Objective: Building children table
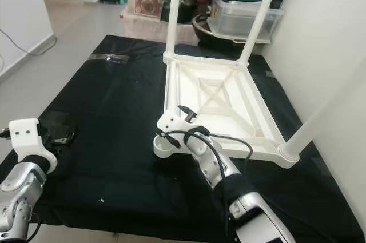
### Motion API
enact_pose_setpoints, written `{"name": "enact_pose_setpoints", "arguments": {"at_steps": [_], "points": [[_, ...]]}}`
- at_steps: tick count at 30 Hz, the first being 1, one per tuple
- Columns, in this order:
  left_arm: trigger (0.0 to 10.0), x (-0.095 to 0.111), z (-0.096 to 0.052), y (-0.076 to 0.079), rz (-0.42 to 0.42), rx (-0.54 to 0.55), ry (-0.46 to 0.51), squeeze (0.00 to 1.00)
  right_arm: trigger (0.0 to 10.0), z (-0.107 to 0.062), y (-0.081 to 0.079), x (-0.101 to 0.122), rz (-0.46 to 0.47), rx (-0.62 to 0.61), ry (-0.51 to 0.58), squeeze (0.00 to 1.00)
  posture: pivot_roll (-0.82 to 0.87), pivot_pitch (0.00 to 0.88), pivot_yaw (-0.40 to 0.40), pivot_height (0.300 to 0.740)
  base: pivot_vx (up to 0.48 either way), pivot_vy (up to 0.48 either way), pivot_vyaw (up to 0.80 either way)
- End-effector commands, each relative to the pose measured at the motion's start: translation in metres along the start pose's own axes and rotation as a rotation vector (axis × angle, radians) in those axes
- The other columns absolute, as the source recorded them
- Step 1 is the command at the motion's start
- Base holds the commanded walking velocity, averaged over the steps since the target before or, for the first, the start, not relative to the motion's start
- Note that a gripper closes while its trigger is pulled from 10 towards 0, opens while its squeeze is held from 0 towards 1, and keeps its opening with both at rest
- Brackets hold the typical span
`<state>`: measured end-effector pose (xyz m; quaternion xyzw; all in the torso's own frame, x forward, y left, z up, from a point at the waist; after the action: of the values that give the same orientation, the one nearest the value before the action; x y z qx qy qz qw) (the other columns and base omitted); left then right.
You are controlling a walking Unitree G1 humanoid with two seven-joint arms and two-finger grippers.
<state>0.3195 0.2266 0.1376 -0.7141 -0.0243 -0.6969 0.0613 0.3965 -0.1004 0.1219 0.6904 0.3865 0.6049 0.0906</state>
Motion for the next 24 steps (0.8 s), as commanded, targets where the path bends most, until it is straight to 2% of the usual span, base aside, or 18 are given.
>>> {"name": "enact_pose_setpoints", "arguments": {"at_steps": [1,3,9,15,19,24], "points": [[10.0,-0.003,0.000,-0.001,-0.001,0.006,-0.010,0.00,10.0,0.000,-0.003,-0.010,-0.033,0.019,-0.037,0.00,0.09,0.000,-0.126,0.740,0.000,0.000,0.00],[10.0,-0.003,0.000,-0.001,-0.001,0.007,-0.010,0.00,10.0,0.000,-0.004,-0.012,-0.042,0.020,-0.042,0.00,0.09,0.000,-0.128,0.740,0.000,0.000,0.00],[10.0,-0.004,0.001,0.001,-0.005,0.005,-0.010,0.00,10.0,0.003,0.004,-0.021,-0.192,-0.041,-0.077,0.00,0.09,0.000,-0.128,0.740,0.000,0.000,0.00],[10.0,-0.004,0.001,0.003,-0.005,-0.002,-0.009,0.00,10.0,0.006,0.008,-0.015,-0.153,0.004,-0.077,0.00,0.09,0.000,-0.124,0.740,0.000,0.000,0.00],[10.0,-0.003,0.002,0.002,-0.002,-0.003,-0.007,0.00,10.0,0.005,0.021,-0.014,-0.168,0.004,-0.087,0.00,0.08,0.000,-0.125,0.740,0.000,0.000,0.00],[10.0,-0.003,0.003,0.005,-0.004,-0.007,-0.007,0.00,10.0,0.007,0.023,-0.018,-0.184,0.007,-0.106,0.00,0.08,0.000,-0.128,0.740,0.000,0.000,0.00]]}}
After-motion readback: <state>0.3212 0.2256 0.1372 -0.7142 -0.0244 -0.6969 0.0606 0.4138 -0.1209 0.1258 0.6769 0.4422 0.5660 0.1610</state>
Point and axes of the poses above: a point about 5 cm out from each wrist's last joint towards the gripper, its own z axis pointing out of the wrist towards the gripper, its own x axis along the axis of the wrist's last joint, y = z × x, the point moved 4 cm from there along z, pointing out of the wrist towards the gripper, and after that the axes turned 11 degrees about z, right-handed, at the moved point
